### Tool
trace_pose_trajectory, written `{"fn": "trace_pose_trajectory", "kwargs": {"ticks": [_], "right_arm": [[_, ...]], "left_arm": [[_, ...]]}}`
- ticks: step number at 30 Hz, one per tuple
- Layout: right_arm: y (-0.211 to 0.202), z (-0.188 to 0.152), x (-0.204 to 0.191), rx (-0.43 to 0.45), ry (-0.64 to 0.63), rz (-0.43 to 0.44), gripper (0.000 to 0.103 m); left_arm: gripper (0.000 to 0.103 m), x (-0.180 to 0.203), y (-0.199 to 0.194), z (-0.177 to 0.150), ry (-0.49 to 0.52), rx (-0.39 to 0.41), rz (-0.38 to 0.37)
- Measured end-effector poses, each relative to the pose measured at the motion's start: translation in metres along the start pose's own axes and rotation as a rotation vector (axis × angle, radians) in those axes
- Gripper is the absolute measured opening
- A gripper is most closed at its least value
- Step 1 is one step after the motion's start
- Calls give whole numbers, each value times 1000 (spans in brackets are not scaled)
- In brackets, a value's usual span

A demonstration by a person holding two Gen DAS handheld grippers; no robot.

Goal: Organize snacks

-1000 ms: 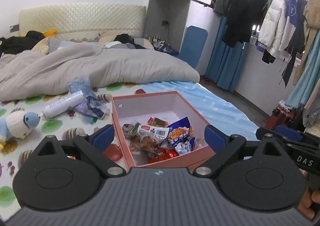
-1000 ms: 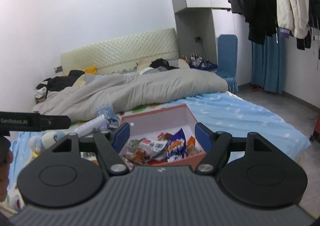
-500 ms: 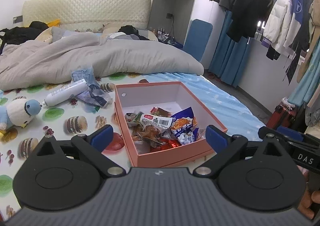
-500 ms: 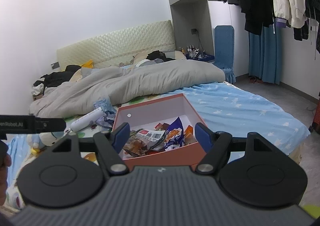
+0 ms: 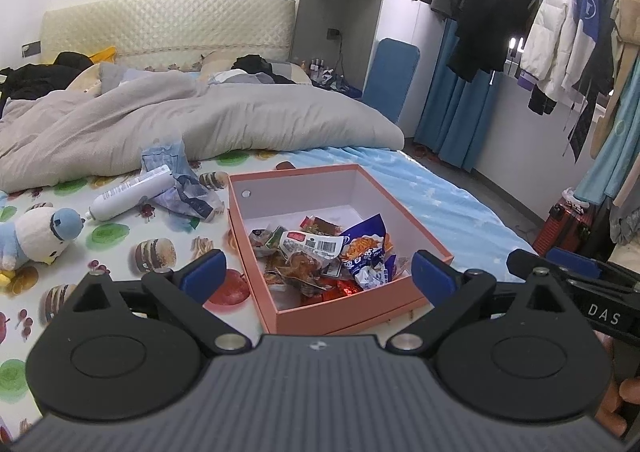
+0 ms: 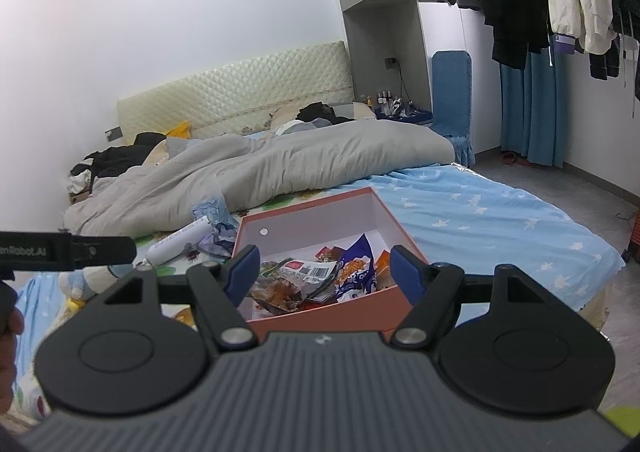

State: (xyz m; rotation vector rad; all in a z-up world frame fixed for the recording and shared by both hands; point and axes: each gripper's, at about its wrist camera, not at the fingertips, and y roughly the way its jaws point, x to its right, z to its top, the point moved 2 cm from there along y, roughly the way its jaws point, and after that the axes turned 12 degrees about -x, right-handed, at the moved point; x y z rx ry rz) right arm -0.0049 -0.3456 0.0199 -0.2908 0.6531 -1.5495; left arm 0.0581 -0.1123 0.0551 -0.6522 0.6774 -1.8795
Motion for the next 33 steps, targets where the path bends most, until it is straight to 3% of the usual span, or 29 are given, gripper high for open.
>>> {"fn": "trace_pose_trajectory", "kwargs": {"ticks": [33], "right_arm": [[-1, -2, -1, 4, 11, -19, 74]], "left_arm": [[101, -6, -12, -1, -18, 14, -2]]}}
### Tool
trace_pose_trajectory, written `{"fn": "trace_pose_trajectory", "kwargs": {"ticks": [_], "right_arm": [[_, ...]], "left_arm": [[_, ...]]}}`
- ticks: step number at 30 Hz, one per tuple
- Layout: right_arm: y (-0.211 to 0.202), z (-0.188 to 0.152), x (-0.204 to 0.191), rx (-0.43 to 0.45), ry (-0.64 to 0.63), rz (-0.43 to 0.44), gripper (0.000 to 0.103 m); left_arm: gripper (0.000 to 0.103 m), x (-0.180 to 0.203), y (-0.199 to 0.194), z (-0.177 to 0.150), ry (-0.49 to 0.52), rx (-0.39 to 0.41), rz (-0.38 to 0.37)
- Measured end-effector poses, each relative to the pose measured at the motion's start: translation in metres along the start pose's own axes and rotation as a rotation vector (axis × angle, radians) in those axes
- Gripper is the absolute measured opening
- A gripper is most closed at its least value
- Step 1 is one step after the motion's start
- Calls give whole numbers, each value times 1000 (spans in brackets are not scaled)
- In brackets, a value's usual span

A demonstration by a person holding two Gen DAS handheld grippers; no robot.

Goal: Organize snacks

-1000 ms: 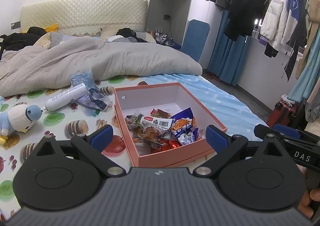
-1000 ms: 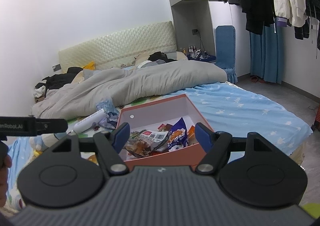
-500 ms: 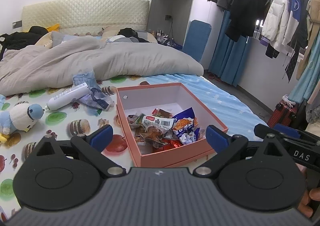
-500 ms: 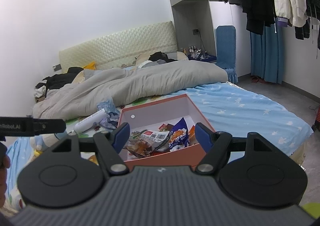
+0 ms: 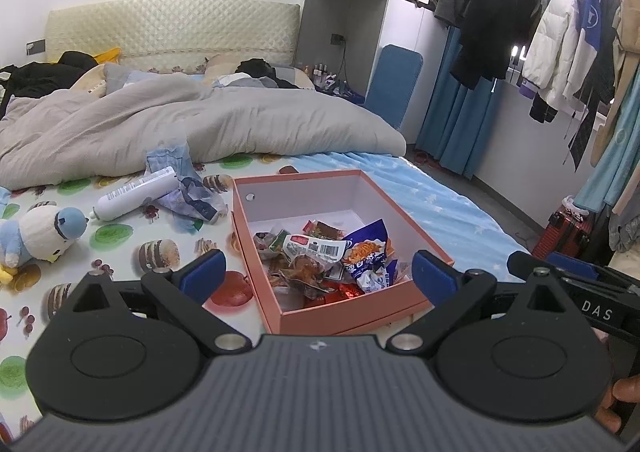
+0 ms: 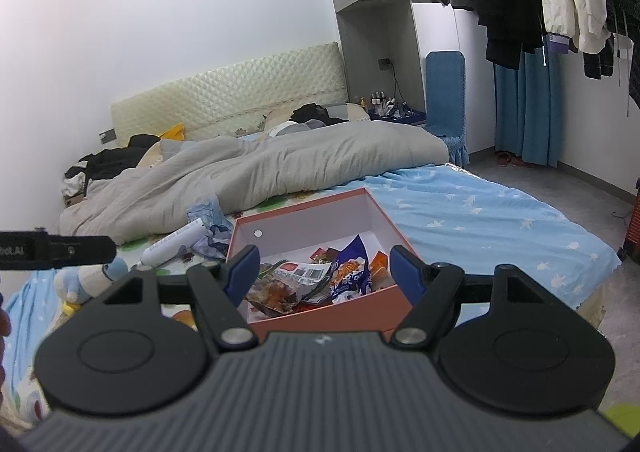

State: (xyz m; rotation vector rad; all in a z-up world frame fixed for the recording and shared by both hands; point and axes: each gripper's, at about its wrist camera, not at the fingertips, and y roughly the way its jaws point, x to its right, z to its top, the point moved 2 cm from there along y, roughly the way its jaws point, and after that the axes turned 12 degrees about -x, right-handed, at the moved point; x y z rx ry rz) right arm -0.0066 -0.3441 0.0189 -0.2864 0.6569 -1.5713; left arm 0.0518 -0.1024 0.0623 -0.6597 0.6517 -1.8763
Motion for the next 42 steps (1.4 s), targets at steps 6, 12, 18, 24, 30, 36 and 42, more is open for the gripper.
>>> {"fn": "trace_pose_trajectory", "kwargs": {"ticks": [6, 12, 18, 24, 30, 36, 42], "right_arm": [[1, 0, -1, 0, 1, -2, 74], [2, 1, -2, -3, 0, -2, 74], [4, 0, -1, -7, -3, 1, 74], [4, 1, -1, -7, -4, 0, 74], [4, 0, -1, -8, -4, -1, 74], [5, 0, -1, -10, -3, 0, 74], [3, 0, -2, -10, -1, 1, 74]], "left_arm": [[101, -1, 0, -1, -5, -1, 5], [101, 0, 0, 0, -3, 0, 8], [101, 0, 1, 0, -8, -3, 12], [101, -1, 3, -1, -8, -17, 17], [101, 0, 5, -2, -7, -33, 19], [101, 0, 5, -3, -8, -22, 21], [101, 3, 6, -5, 7, -29, 23]]}}
